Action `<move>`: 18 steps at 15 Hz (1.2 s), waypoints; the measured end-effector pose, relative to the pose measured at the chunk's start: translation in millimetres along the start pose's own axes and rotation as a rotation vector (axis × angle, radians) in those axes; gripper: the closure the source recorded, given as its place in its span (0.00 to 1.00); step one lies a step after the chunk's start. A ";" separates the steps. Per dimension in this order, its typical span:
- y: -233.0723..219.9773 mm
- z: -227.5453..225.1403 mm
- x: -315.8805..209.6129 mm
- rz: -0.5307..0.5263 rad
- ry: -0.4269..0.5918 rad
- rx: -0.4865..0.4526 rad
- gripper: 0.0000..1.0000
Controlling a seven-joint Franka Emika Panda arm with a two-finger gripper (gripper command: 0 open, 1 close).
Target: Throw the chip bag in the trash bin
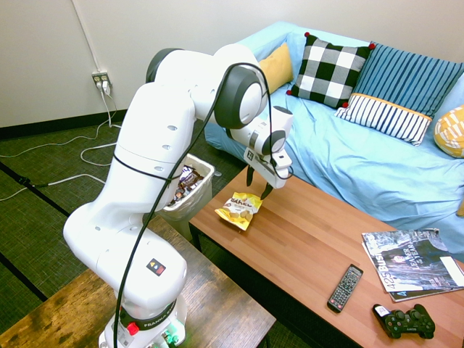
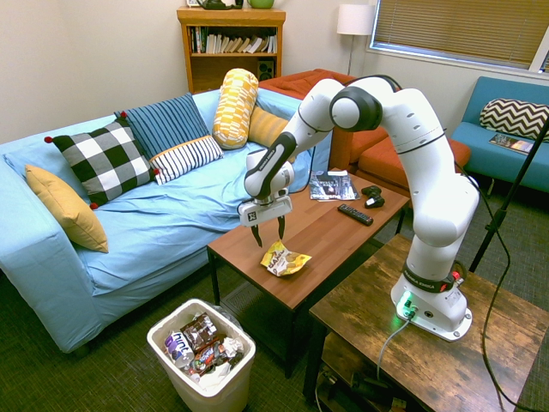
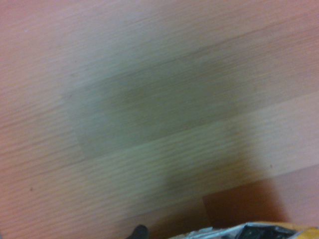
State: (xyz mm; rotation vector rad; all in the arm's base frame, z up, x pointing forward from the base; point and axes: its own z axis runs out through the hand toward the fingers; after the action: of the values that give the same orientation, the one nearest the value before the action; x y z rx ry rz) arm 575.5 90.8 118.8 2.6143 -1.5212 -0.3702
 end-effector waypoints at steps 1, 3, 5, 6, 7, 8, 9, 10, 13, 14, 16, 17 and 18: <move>-0.1 5.8 1.1 0.009 -0.004 -0.009 0.00; 2.4 13.2 5.9 0.023 -0.008 -0.020 0.00; 5.4 17.0 8.9 0.029 -0.013 -0.036 0.00; 6.3 18.8 8.5 0.029 -0.017 -0.045 0.00; 6.4 20.9 7.6 0.028 -0.019 -0.050 0.00; 6.0 23.5 5.4 0.024 -0.021 -0.057 0.00; 5.1 26.2 1.8 0.017 -0.022 -0.065 1.00; 3.4 28.6 -2.3 0.009 -0.023 -0.071 1.00; -0.8 33.3 -9.5 -0.004 -0.024 -0.082 1.00; -1.2 33.9 -9.1 -0.005 -0.025 -0.085 1.00; -1.6 34.3 -8.9 -0.006 -0.028 -0.090 1.00; -1.5 34.3 -8.9 -0.007 -0.030 -0.093 1.00; -1.2 34.7 -8.7 -0.009 -0.031 -0.094 1.00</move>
State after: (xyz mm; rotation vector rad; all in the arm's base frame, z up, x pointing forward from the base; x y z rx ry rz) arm 563.6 100.3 86.4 2.5555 -1.4635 -0.4728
